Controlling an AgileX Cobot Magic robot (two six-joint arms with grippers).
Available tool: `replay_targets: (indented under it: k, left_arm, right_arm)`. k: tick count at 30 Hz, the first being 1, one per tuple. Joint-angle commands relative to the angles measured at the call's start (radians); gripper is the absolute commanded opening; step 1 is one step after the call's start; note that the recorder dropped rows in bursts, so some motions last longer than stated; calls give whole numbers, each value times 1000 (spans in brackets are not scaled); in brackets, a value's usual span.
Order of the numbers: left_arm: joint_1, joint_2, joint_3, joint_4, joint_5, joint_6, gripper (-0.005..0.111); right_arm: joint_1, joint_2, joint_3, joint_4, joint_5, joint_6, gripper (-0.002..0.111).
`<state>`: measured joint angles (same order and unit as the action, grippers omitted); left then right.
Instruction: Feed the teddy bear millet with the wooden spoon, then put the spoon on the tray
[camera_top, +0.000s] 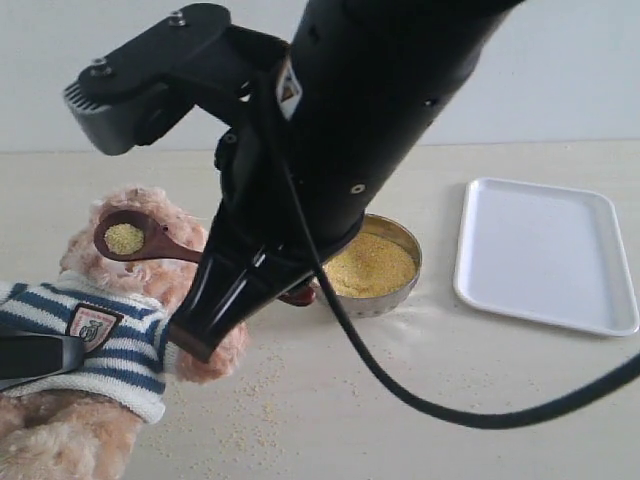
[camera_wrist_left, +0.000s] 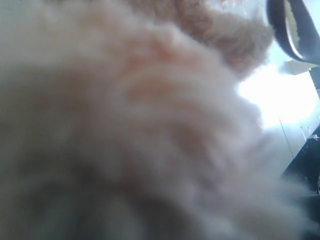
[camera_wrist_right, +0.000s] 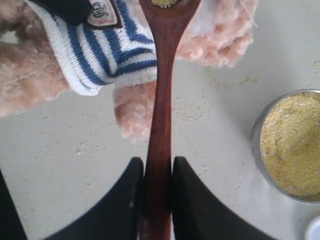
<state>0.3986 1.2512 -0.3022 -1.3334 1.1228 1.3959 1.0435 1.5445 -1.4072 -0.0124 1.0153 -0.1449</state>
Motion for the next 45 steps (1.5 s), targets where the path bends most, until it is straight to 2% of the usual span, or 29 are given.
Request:
replay_targets:
  k: [1, 9, 15, 19, 25, 29, 37, 45]
  left_arm:
    - [4, -7, 1, -23, 22, 5, 5]
    - [4, -7, 1, -23, 22, 5, 5]
    - [4, -7, 1, -23, 22, 5, 5]
    - [4, -7, 1, -23, 22, 5, 5]
    - [4, -7, 1, -23, 22, 5, 5]
    - [4, -7, 1, -23, 22, 5, 5]
    - [4, -7, 1, -23, 22, 5, 5]
    - [4, -7, 1, -23, 22, 5, 5]
  right_arm:
    - [15, 44, -50, -77, 13, 8, 1]
    - [25, 98, -72, -258, 21, 8, 1]
    - [83, 133, -72, -375, 21, 8, 1]
    - [154, 157, -70, -486, 38, 25, 1]
    - [283, 199, -70, -802, 154, 111, 1]
    - [334, 248, -70, -903, 206, 121, 1]
    - [394, 265, -70, -973, 206, 205, 1]
    - [396, 265, -70, -985, 206, 233, 1]
